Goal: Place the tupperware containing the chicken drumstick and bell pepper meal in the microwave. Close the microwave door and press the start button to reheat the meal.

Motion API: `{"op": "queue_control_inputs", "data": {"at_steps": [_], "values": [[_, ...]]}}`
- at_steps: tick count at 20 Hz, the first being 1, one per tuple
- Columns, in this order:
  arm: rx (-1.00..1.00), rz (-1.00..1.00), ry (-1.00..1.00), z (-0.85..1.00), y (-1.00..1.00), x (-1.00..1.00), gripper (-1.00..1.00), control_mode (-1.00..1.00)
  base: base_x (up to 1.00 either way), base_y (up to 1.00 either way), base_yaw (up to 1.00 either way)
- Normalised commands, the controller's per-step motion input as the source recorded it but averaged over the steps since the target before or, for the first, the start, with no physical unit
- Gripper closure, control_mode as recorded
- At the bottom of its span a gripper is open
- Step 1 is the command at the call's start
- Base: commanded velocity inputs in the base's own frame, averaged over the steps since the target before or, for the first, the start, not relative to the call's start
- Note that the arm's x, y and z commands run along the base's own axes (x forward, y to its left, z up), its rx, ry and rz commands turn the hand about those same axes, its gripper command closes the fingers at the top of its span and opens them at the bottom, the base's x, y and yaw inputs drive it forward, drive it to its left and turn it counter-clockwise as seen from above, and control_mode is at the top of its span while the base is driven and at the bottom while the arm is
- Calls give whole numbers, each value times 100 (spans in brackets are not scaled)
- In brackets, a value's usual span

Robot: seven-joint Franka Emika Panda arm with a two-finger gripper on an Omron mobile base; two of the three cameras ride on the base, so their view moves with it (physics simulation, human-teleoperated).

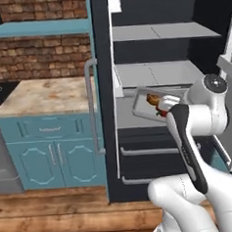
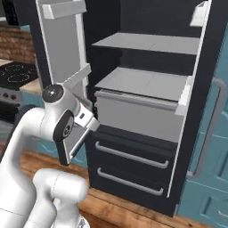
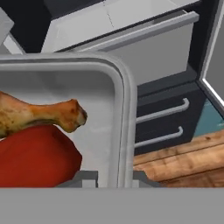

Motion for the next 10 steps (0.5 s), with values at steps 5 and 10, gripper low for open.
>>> {"op": "queue_control_inputs", "data": {"at_steps": [5, 10], "values": [[0, 0, 0, 0, 0, 0, 100, 100, -6, 61, 46], [0, 0, 0, 0, 0, 0, 100, 100, 2, 89, 45]]}}
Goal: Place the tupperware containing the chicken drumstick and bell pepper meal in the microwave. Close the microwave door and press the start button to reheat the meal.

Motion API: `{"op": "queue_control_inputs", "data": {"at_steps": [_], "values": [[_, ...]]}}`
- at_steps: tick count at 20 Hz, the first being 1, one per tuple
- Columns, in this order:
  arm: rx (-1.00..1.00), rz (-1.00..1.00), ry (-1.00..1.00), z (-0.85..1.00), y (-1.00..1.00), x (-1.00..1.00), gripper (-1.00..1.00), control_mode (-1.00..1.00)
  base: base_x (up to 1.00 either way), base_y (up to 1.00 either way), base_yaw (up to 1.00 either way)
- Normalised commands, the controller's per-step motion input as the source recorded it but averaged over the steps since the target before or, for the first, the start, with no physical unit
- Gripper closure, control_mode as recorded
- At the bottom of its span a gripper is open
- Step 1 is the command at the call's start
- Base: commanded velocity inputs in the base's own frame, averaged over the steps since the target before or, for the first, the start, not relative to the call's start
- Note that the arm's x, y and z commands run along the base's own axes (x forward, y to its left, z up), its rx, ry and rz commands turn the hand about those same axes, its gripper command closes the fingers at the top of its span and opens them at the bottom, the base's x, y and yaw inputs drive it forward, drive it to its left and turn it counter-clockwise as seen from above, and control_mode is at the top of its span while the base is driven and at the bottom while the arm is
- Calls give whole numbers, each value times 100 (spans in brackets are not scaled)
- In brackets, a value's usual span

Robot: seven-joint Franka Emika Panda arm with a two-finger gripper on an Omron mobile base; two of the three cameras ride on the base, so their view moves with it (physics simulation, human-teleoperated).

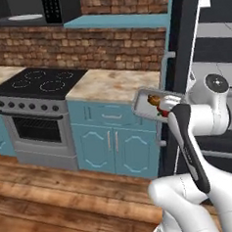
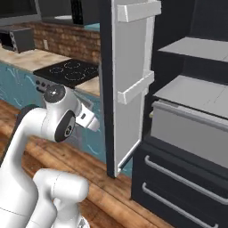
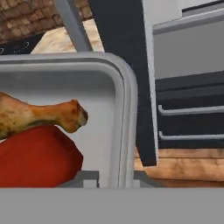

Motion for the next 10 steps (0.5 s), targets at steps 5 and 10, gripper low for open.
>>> {"op": "queue_control_inputs", "data": {"at_steps": [5, 10], "values": [[0, 0, 0, 0, 0, 0, 100, 100, 27, 86, 41], [0, 0, 0, 0, 0, 0, 100, 100, 67, 69, 11]]}}
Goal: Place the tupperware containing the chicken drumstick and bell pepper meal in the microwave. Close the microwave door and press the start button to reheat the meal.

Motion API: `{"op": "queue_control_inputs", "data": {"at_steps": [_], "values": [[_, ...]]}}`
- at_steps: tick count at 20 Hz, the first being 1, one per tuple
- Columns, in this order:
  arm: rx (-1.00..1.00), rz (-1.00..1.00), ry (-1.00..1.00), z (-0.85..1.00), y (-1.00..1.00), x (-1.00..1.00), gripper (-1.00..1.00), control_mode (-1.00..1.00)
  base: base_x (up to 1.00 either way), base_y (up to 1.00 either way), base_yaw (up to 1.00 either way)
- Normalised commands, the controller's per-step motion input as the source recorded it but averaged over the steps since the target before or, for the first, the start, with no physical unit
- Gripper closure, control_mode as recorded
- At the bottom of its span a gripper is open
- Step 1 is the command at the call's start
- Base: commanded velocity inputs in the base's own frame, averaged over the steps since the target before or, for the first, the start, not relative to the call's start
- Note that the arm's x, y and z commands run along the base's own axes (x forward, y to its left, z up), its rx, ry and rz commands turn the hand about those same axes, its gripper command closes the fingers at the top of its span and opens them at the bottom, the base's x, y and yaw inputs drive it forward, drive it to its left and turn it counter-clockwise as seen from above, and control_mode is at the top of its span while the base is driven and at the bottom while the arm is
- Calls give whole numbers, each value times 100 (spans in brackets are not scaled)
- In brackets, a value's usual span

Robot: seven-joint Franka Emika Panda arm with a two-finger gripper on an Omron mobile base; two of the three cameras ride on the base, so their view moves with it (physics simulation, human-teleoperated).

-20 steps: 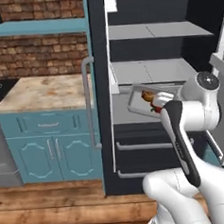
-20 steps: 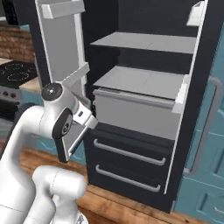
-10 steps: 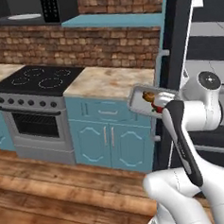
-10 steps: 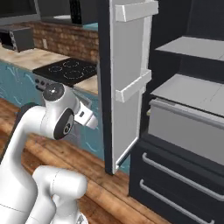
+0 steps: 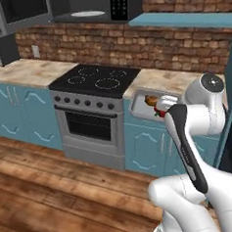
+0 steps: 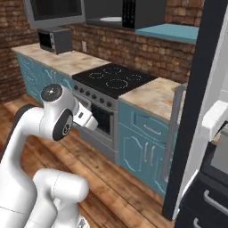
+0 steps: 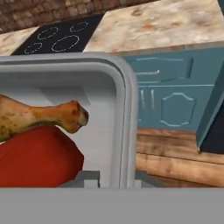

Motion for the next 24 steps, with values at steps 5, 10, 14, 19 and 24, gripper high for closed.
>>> {"op": "queue_control_inputs", "data": {"at_steps": [5, 10, 14, 19, 24], "values": [[0, 0, 0, 0, 0, 0, 100, 100, 93, 57, 0], [0, 0, 0, 0, 0, 0, 100, 100, 100, 55, -2], [0, 0, 0, 0, 0, 0, 100, 100, 100, 36, -9], [0, 0, 0, 0, 0, 0, 100, 100, 99, 16, -15], [0, 0, 0, 0, 0, 0, 100, 100, 93, 11, -18]]}}
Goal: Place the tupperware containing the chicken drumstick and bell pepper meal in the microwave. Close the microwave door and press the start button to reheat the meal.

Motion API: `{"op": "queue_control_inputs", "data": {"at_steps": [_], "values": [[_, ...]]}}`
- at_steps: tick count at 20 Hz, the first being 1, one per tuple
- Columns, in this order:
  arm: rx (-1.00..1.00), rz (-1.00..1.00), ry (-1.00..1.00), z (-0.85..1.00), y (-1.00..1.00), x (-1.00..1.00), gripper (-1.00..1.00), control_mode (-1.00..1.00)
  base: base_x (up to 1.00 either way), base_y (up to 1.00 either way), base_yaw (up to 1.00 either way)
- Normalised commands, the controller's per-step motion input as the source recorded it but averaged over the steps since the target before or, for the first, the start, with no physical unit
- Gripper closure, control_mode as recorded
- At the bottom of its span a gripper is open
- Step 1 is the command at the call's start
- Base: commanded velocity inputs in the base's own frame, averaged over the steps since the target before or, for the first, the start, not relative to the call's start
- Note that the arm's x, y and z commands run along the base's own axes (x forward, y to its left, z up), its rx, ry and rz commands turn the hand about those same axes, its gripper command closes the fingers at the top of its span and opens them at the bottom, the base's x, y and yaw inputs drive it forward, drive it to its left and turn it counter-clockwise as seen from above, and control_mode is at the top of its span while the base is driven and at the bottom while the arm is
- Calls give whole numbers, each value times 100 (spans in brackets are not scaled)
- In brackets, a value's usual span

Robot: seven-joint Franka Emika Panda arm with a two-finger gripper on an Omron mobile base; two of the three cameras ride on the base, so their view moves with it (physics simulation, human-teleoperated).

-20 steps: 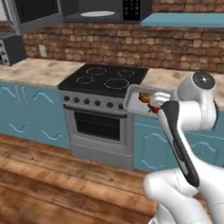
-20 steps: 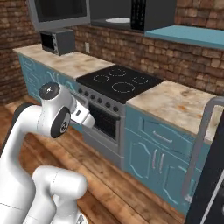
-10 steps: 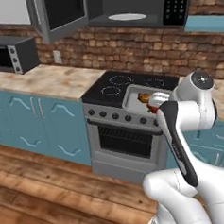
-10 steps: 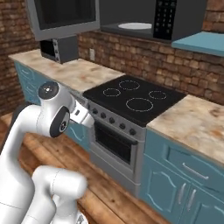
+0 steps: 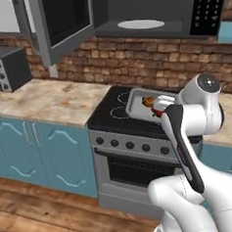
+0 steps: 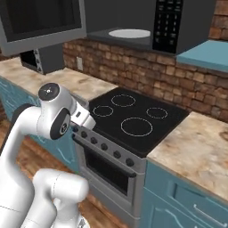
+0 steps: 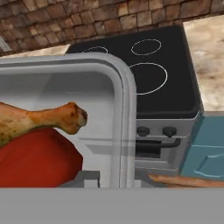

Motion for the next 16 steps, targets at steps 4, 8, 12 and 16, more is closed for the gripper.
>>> {"op": "queue_control_inputs", "data": {"at_steps": [4, 8, 12, 16], "values": [[0, 0, 0, 0, 0, 0, 100, 100, 85, 16, -18], [0, 0, 0, 0, 0, 0, 100, 100, 60, 21, -18], [0, 0, 0, 0, 0, 0, 100, 100, 50, 24, -16], [0, 0, 0, 0, 0, 0, 100, 100, 53, 26, -19]]}}
